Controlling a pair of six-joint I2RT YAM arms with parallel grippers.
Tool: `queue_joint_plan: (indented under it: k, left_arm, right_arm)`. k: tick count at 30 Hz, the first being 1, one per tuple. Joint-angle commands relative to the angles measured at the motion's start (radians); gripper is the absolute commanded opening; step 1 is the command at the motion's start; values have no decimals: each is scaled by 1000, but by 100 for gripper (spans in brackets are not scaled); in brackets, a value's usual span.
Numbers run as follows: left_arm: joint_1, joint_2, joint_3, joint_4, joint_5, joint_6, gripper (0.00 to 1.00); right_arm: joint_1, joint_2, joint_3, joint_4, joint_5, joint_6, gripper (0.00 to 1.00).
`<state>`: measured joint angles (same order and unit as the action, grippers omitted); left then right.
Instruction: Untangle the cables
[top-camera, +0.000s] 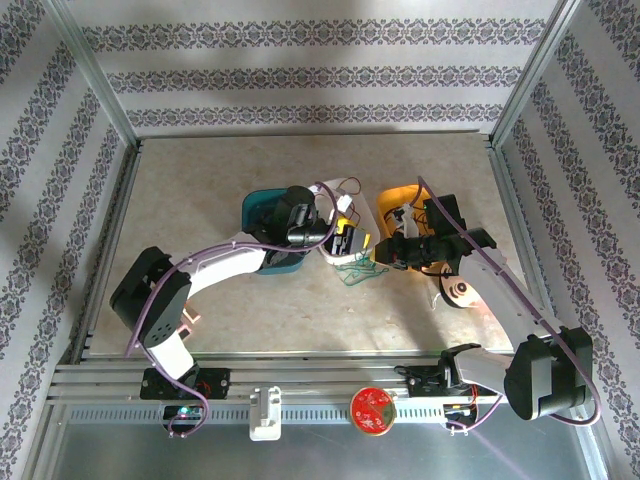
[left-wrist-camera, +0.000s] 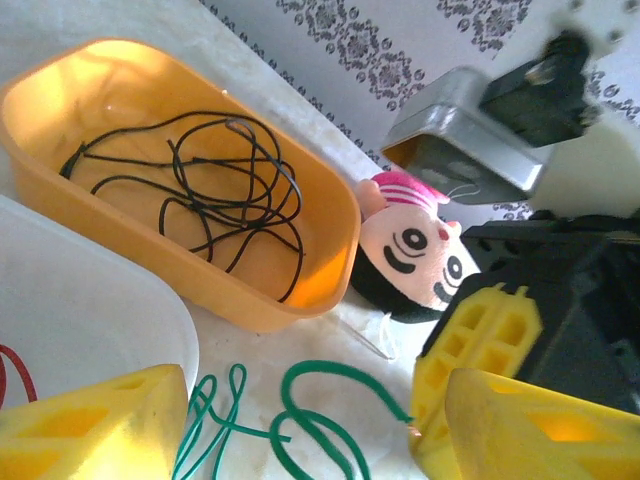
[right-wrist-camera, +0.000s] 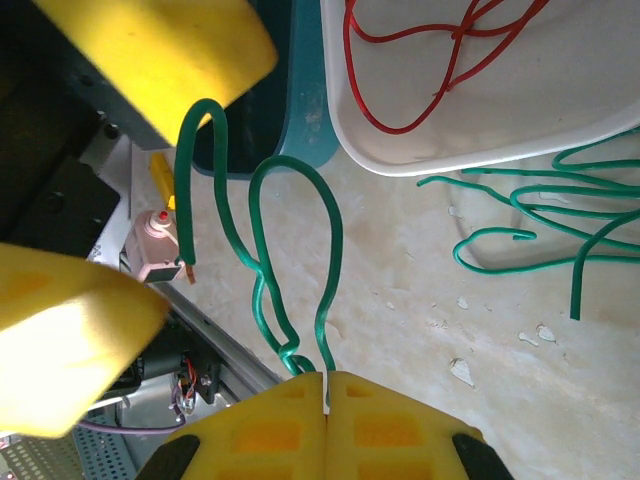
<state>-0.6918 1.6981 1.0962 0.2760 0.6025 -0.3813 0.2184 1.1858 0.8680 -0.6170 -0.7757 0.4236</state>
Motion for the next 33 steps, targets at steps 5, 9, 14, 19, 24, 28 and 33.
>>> queue_joint_plan:
  k: [5, 9, 14, 19, 24, 28, 33]
  left_arm:
    - [2, 33, 37, 0, 19, 6, 64]
    - [2, 46, 52, 19, 12, -2, 43]
    - [2, 64, 80, 12, 26, 0, 17]
    - [2, 50, 82, -6, 21, 14, 0]
    - [2, 21, 70, -17, 7, 21, 13]
    - [2, -4, 62, -38, -1, 28, 33]
    - [-2, -14, 69, -103, -42, 47, 49]
  right_arm:
    - [15, 0, 22, 3, -20, 0, 0]
    - [25, 1, 20, 3, -15, 0, 0]
    - [28, -4, 21, 0, -3, 0, 0]
    - [22, -14, 19, 0, 10, 4, 0]
    - [16, -11, 19, -3, 18, 4, 0]
    - [15, -5, 22, -3, 19, 2, 0]
    - [16, -3, 23, -3, 21, 0, 0]
